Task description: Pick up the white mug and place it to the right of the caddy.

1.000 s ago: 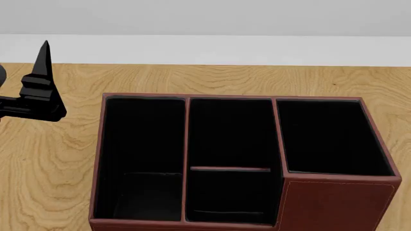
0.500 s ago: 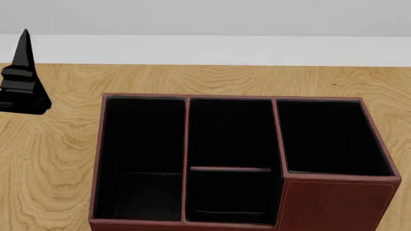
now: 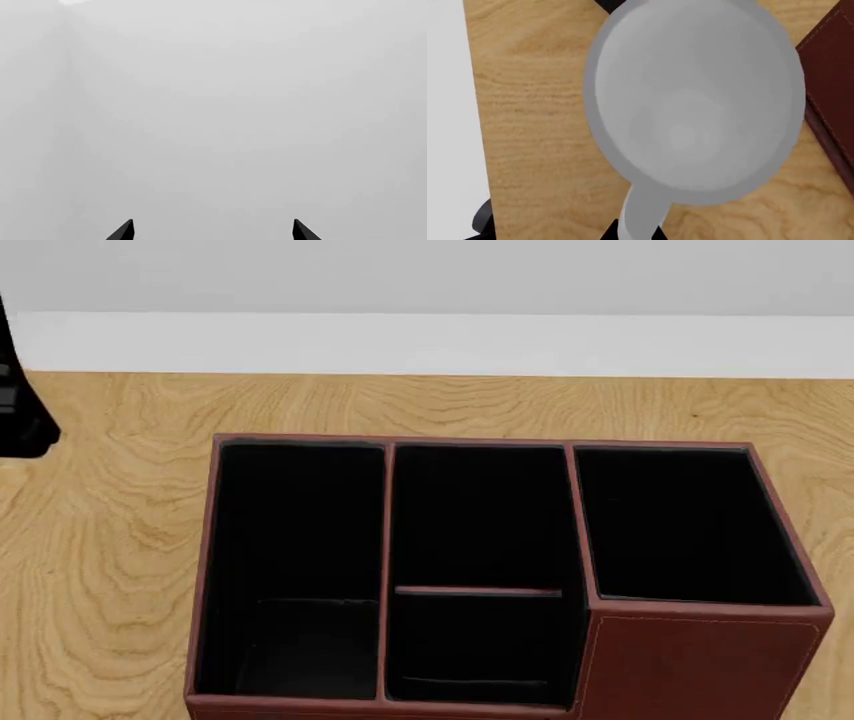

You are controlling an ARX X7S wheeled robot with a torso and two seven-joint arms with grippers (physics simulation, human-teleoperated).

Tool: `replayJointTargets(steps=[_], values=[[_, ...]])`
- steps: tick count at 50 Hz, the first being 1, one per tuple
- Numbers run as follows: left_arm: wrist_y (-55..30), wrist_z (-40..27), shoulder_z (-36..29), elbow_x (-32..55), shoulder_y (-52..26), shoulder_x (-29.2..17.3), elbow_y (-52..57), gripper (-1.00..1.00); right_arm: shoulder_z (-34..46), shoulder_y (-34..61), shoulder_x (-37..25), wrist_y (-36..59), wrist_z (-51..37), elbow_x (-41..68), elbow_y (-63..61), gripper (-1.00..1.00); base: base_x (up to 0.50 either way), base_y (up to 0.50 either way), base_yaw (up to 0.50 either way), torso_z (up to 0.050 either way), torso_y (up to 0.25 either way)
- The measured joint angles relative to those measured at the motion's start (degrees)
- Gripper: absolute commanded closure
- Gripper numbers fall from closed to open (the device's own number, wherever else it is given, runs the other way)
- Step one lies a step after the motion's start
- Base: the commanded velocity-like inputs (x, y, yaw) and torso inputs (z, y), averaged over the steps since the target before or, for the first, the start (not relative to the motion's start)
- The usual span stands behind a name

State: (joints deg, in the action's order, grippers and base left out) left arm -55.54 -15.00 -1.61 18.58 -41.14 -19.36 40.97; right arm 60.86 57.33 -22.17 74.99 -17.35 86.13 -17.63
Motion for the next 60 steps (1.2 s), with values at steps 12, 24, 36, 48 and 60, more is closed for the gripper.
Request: replayJointTargets(steps=[12,24,36,48,60], values=[[-0.56,-1.37,0.03,-0.63,-0.39,-0.43,1.04,-1.00,-1.83,2.29,-1.05,0.09,-3.31,4.49,-2.06,1.00,0.00,0.00,0.00,0.000,0.000],[-0.46,-2.24,-0.11,-1.20,-0.44,-0.86,1.22,-1.00,-3.71,4.97,-2.21,-0.36,-6.10,8.67,-3.89,1.00,0.00,0.00,0.00,0.000,0.000],[0.14,-2.52,-0.24,-1.36,-0.31,-1.11,0.78,-1.00,-5.52,7.89,-3.60,-1.17,-8.89,12.68,-5.52,1.00,0.00,0.00,0.00,0.000,0.000],[0.34,-2.73,-0.12,-1.23,-0.26,-1.34,0.80,-1.00,-6.99,10.01,-5.18,-2.27,-10.77,15.61,-6.34,1.00,0.00,0.00,0.00,0.000,0.000],[0.22,-2.96,-0.04,-0.98,-0.35,-1.49,1.09,-1.00,-8.54,11.95,-7.25,-3.64,-12.89,18.51,-6.97,1.00,0.00,0.00,0.00,0.000,0.000]])
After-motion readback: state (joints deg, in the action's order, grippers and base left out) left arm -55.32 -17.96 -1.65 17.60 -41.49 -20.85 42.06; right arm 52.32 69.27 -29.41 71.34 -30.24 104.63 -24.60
